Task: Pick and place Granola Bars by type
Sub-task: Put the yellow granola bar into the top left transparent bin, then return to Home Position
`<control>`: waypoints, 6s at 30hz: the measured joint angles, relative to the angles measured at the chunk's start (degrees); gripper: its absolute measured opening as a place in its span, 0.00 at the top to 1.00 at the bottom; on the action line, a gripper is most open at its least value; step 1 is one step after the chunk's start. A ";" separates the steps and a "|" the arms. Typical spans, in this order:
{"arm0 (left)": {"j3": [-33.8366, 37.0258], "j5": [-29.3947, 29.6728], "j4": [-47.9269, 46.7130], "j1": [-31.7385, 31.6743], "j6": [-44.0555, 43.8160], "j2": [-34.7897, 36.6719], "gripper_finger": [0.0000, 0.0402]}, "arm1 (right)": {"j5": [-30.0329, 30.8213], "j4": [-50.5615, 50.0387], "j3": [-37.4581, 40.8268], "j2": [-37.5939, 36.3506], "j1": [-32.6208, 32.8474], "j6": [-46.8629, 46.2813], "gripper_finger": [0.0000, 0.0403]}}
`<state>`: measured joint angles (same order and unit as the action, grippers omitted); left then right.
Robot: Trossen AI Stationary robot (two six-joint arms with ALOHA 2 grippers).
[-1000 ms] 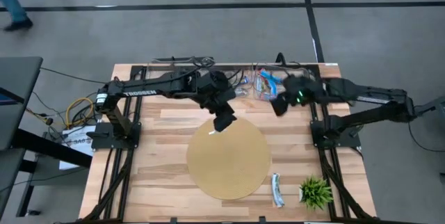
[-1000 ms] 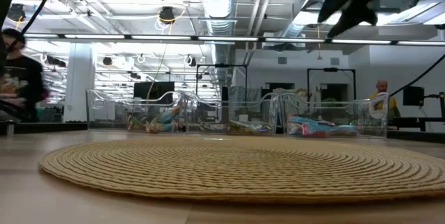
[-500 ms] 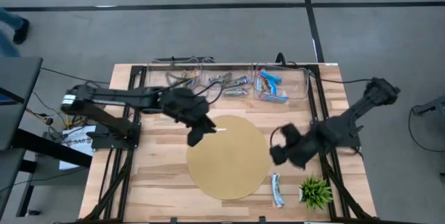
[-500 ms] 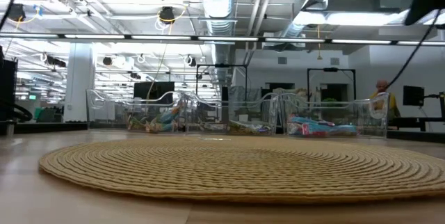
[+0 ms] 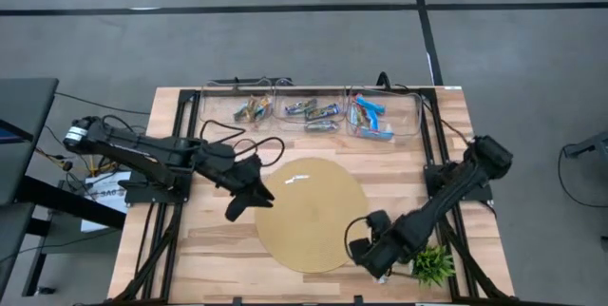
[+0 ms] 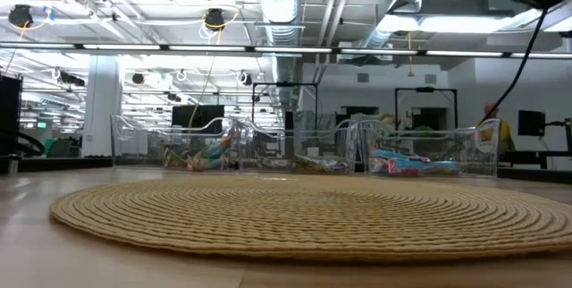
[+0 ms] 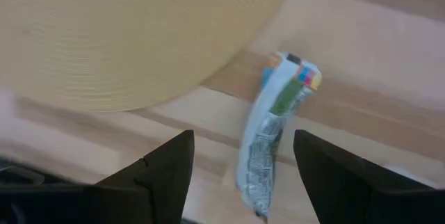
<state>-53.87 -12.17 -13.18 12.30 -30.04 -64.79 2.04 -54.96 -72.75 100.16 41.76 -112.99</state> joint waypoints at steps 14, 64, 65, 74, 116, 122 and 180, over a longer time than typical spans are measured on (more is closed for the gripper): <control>0.00 3.72 -3.72 6.37 8.24 0.00 0.74 | -7.98 2.53 -0.07 8.34 0.15 -1.50 0.40; 0.07 3.14 21.30 -12.87 -19.22 -12.22 0.56 | 9.74 28.83 -0.04 -10.95 -26.32 56.19 0.96; 0.07 3.75 21.16 -13.38 -19.21 -12.22 0.56 | 9.49 29.12 -0.04 -10.95 -26.63 56.90 0.96; 0.04 3.60 16.32 -16.97 -19.70 -12.22 0.56 | 6.85 31.54 -0.04 -10.95 -28.17 62.47 0.97; -1.05 2.36 27.57 -18.15 -22.81 -18.38 0.95 | 3.99 31.88 -0.07 -10.93 -33.66 68.57 0.97; -1.11 4.62 23.87 -18.15 -21.19 -18.32 0.95 | 5.51 30.12 -0.07 -10.91 -34.54 68.00 0.86; -1.03 23.19 -9.42 -48.28 6.54 -2.55 0.67 | 19.47 28.72 8.17 -31.34 -33.61 99.29 0.56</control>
<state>-54.89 11.02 -22.60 -35.98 -23.50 -67.34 21.51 -26.24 -64.58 68.82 8.15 -13.70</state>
